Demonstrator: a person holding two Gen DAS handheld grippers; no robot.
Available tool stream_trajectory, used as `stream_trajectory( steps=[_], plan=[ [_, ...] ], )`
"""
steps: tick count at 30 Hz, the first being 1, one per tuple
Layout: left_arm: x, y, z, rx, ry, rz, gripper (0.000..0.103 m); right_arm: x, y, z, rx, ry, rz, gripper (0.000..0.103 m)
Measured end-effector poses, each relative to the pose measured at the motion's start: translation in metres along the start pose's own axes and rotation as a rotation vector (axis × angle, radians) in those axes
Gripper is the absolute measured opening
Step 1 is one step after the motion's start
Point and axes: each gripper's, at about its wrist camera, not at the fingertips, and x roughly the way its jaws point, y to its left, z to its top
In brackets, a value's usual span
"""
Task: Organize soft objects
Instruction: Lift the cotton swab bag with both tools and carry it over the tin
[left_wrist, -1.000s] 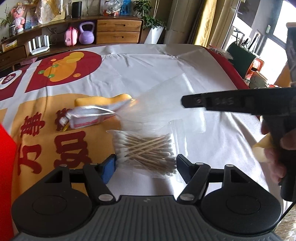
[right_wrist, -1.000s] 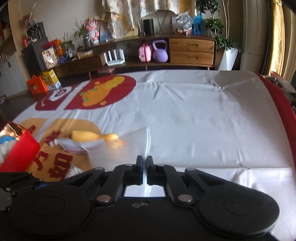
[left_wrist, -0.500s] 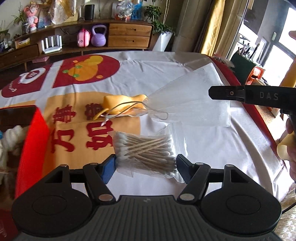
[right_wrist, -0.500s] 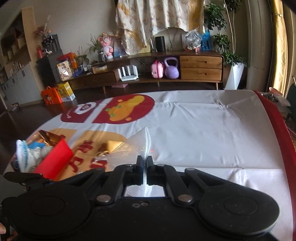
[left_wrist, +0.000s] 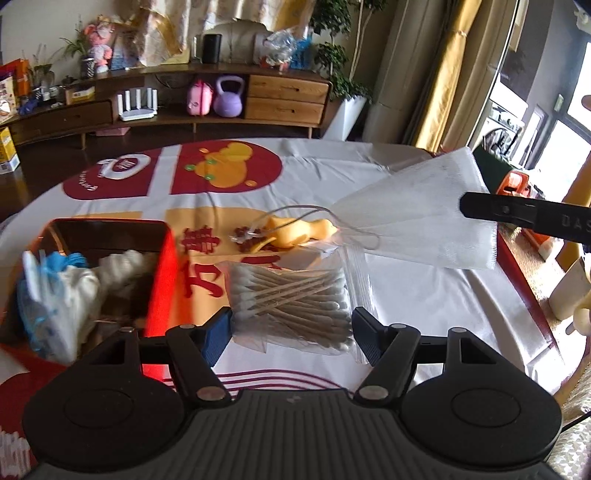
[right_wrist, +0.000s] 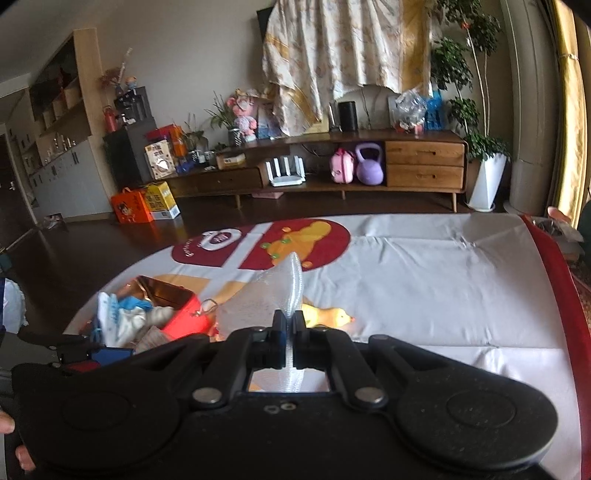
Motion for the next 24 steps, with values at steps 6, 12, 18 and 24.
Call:
stream_trajectory(
  steps=[6,12,18,24],
  plan=[
    [-0.028,0.019,-0.004,-0.004,-0.023,0.03,0.07,-0.006,0.026,0.002,-0.017,0.0,0.028,0.002],
    [-0.048,0.046,-0.007,-0.021,-0.029,0.067,0.07,0.0,0.057,0.005,-0.044,0.006,0.065,0.002],
    [-0.065,0.075,-0.007,-0.044,-0.038,0.106,0.07,0.016,0.084,0.009,-0.042,0.039,0.103,0.002],
    [-0.076,0.1,-0.005,-0.053,-0.039,0.138,0.07,0.032,0.105,0.013,-0.034,0.09,0.119,0.002]
  ],
)
